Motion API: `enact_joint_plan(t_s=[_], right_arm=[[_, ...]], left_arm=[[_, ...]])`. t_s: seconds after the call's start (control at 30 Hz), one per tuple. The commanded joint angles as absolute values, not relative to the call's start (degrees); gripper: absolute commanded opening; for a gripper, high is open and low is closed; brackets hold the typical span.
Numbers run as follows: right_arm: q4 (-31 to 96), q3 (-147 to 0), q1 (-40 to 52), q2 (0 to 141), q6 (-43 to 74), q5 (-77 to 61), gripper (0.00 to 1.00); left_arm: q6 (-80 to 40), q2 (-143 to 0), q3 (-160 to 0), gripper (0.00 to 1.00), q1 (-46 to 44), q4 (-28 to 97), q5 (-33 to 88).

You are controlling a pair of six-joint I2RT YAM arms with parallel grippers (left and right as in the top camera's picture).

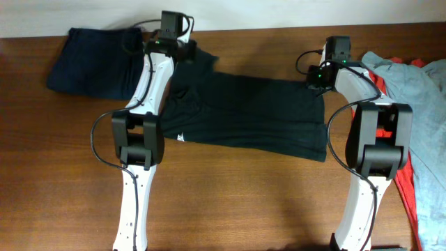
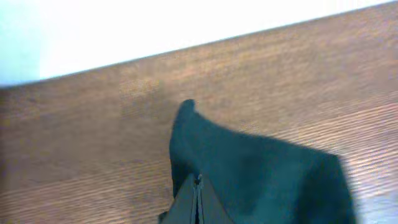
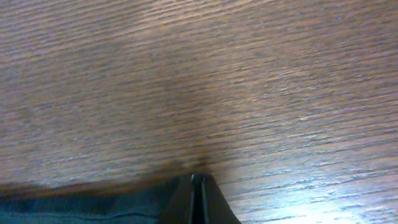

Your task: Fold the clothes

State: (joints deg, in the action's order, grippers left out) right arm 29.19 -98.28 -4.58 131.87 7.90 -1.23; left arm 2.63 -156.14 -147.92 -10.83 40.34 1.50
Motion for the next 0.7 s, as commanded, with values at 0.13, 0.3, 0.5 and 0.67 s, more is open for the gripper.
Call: enact_joint_plan(t_s=[0.13,0.3,0.5,0.67], right_arm=[[31.20,-97.21,-4.58,126.74,7.31,-2.63,0.04],[34.04,-97.21,-4.58,123.52,5.98,-3.51,0.04],[36.73,-97.21,-4.58,120.16,5.98,-5.32,0.04],[41.19,-97.21,-4.58,117.89,5.96,-5.96,0.04]], left_arm=[[3.60,-156.64,-152.31,0.01,-10.04,45.32,1.69],[3.55,-156.64,-155.50,0.01,-9.89,53.28,2.15],[3.55,-156.64,-163.74,0.01,-9.89,61.95,2.13],[3.57,-156.64,-169.84,0.01,-9.89,69.54,2.13]])
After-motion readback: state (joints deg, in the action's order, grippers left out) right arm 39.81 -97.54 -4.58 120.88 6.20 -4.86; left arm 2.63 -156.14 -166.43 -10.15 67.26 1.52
